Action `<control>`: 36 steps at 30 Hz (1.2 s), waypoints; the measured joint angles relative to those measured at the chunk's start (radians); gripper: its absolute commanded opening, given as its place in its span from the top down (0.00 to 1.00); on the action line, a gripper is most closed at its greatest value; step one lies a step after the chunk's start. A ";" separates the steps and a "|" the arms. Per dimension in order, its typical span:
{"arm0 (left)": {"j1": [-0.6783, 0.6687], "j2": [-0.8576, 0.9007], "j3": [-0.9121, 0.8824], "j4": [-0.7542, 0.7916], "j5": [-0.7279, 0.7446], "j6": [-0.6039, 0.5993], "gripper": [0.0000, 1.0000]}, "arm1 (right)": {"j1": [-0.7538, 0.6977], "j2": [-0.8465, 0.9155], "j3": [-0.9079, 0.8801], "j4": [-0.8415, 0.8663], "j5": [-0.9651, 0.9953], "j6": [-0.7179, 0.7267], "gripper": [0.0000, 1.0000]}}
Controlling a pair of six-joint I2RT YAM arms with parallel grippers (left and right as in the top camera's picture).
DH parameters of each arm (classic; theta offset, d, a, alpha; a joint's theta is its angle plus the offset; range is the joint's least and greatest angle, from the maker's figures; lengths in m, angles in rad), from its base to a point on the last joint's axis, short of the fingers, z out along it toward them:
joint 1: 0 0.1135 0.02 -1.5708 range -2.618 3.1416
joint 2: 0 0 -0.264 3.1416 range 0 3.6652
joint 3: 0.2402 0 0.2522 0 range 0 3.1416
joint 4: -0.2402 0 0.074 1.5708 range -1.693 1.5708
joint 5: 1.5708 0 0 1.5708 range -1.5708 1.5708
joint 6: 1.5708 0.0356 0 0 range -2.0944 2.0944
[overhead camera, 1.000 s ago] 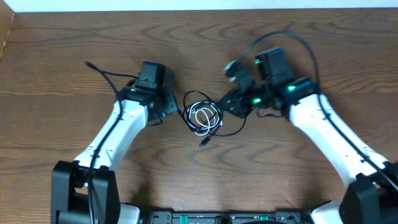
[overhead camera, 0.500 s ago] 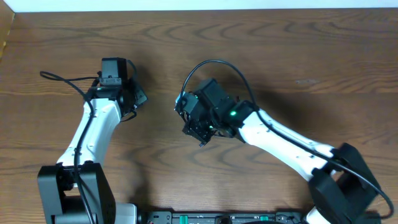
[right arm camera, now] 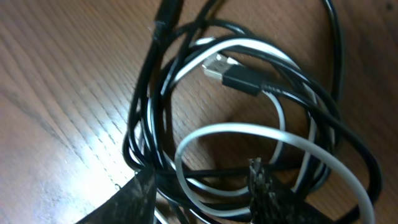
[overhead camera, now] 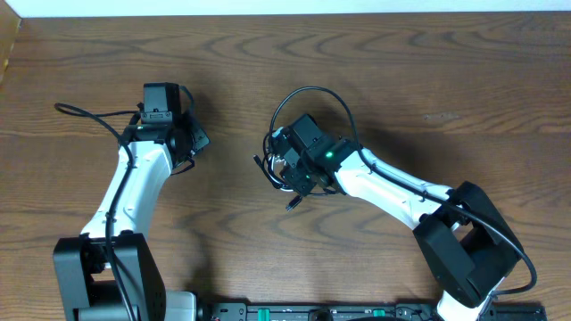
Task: Untangle cables
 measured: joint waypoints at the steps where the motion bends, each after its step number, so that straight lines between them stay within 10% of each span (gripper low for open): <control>1: 0.000 0.000 0.000 0.000 0.000 0.000 0.92 | 0.000 0.000 0.000 -0.008 0.004 -0.005 0.51; 28: 0.000 0.000 0.000 -0.002 0.000 -0.003 0.92 | 0.064 0.037 0.000 -0.008 -0.023 -0.541 0.77; 36: 0.000 0.000 0.000 -0.002 0.000 -0.003 0.91 | 0.063 0.057 0.000 0.005 -0.023 -0.573 0.66</control>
